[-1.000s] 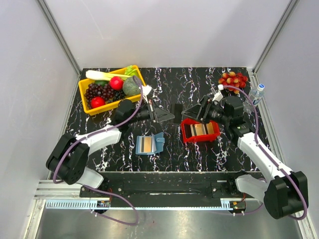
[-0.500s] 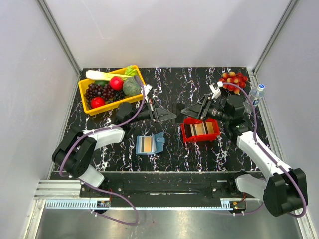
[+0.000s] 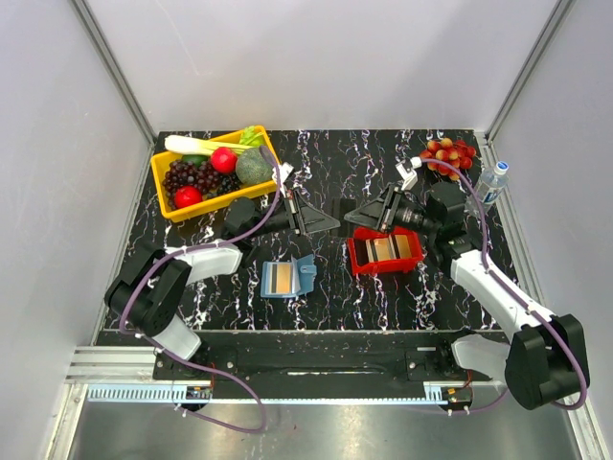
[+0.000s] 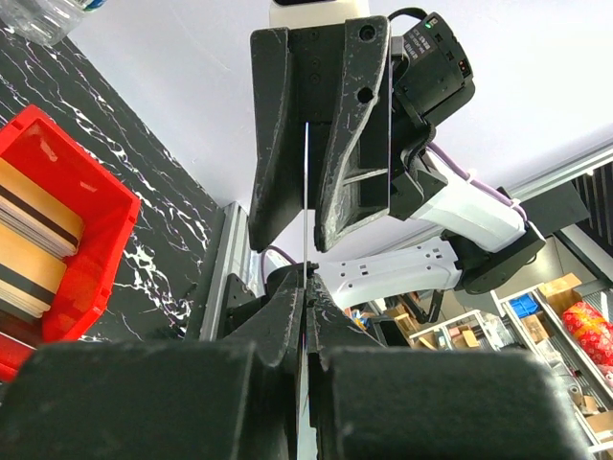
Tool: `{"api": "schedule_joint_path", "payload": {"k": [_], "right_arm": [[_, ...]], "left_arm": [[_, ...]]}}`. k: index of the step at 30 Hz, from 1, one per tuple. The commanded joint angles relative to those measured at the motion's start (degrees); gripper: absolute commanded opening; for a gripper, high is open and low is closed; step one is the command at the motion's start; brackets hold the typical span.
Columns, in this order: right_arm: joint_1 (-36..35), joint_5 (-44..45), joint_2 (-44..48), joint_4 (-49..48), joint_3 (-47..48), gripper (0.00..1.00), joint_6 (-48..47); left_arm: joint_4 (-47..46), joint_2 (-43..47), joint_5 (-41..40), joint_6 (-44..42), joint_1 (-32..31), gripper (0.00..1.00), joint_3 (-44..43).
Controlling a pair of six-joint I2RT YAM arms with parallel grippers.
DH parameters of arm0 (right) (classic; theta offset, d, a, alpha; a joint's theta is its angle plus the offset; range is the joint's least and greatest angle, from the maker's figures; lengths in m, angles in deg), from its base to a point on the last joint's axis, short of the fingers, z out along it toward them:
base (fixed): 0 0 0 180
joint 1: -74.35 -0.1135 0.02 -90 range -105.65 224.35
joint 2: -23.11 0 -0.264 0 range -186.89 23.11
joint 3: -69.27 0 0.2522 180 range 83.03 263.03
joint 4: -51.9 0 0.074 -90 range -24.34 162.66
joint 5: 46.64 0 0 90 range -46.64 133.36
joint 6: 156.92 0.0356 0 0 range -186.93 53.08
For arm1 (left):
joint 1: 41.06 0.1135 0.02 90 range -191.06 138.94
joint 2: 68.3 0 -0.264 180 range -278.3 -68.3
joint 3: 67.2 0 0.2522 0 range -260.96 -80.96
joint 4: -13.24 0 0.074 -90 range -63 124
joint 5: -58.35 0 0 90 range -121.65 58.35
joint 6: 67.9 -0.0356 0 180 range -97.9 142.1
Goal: Put the credit cards into the card holder
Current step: Insert the credit card into the card holder.
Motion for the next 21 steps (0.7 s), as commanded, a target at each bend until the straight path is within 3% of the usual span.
{"api": "schedule_joint_path", "payload": {"k": [1,4,5,8,11,14,17,21], "right_arm": [[-0.8,-1.0,0.2,-2.3,1.0,0.34,-0.2],[-0.8,-0.8,0.3,-1.5,1.2,0.20,-0.5],[-0.8,-0.8,0.4,-1.3,1.2,0.13,-0.7],[-0.8,0.4,1.0,0.2,1.4,0.08,-1.4],[-0.8,3.7,2.1,6.4,2.8,0.06,-5.4],[-0.8,8.4,3.0,15.8,4.6,0.05,-9.9],[-2.8,14.0,2.5,24.5,7.3,0.02,-15.1],[-12.9,25.4,-1.4,31.4,12.7,0.00,-18.1]], "left_arm": [[-5.5,-0.3,0.0,0.5,-0.1,0.00,-0.2],[-5.4,-0.5,-0.1,0.5,-0.1,0.00,-0.1],[-5.2,-0.5,-0.2,0.5,-0.1,0.06,0.2],[-1.9,0.3,-0.9,-1.7,-0.1,0.42,1.0],[7.2,4.9,-3.3,-7.7,0.3,0.64,3.2],[25.7,12.5,-8.8,-16.9,1.2,0.75,5.4],[54.8,22.7,-23.5,-27.8,1.4,0.81,4.3],[79.1,33.2,-42.5,-33.8,1.6,0.90,3.1]]}}
